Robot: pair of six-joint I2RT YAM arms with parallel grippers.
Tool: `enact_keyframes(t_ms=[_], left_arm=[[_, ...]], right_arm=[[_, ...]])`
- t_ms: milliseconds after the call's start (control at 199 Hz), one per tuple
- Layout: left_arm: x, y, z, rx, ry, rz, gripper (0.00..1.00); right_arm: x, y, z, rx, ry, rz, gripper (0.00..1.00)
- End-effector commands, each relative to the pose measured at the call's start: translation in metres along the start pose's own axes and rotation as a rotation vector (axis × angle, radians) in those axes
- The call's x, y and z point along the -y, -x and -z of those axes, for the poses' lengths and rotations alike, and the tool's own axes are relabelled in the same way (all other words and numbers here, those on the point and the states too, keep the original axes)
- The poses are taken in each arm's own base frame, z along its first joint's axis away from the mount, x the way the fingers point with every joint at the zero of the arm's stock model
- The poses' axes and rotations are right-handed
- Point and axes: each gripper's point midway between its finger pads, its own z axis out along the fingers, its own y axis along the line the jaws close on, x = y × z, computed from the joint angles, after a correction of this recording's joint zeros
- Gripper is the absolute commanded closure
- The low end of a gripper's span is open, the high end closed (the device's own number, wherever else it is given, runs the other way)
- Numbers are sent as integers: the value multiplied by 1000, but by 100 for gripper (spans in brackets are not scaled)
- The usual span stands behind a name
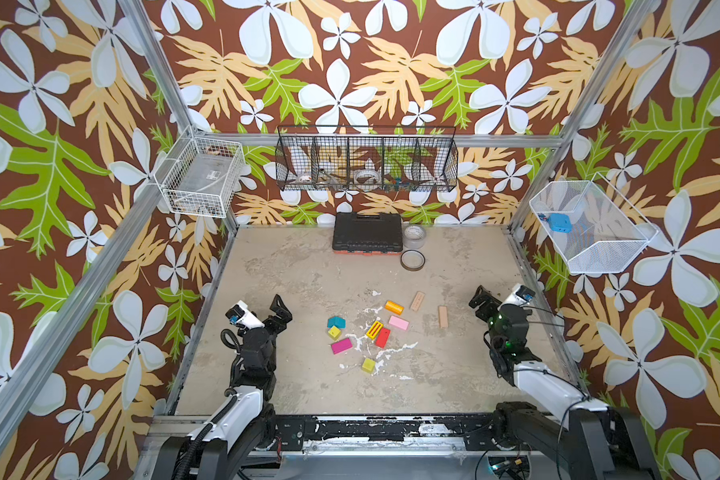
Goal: Build the wood block tower
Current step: 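Raise both arms and move the right gripper over the plain wooden bar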
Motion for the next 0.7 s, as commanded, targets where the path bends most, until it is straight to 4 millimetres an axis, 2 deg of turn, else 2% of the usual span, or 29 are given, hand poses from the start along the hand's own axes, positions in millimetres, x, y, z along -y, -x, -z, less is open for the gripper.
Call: enact_keyframes(t_ms=[0,70,136,236,332,437,543,699], left_arm=[[9,1,-8,-16,-22,9,0],[16,-4,-16,-54,-40,-15,0],[17,-8,-22,-81,-28,-24,0],[21,-11,-27,-100,-33,-35,0],[22,-16,-31,-128,-35,-49,0],[25,-19,-34,-142,-44,-57,0],[26,-19,-36,-146,-44,-58,0],[27,-20,-36,-153,-50,-62,0]], right_arm=[[-13,-13,-19,-101,25,48,1],[-14,-22,-29,-165,8,63,1],[-8,-43,-29,-258,-21,-11,0],[-35,-72,-23,-357,87,-57,3],[-62,-78,-25,-390,76,88,3],[-74,-95,-21,-445,38,205,4],[-72,-115,-18,-498,34,236,7],[-59,-126,-15,-537,-8,284,12]])
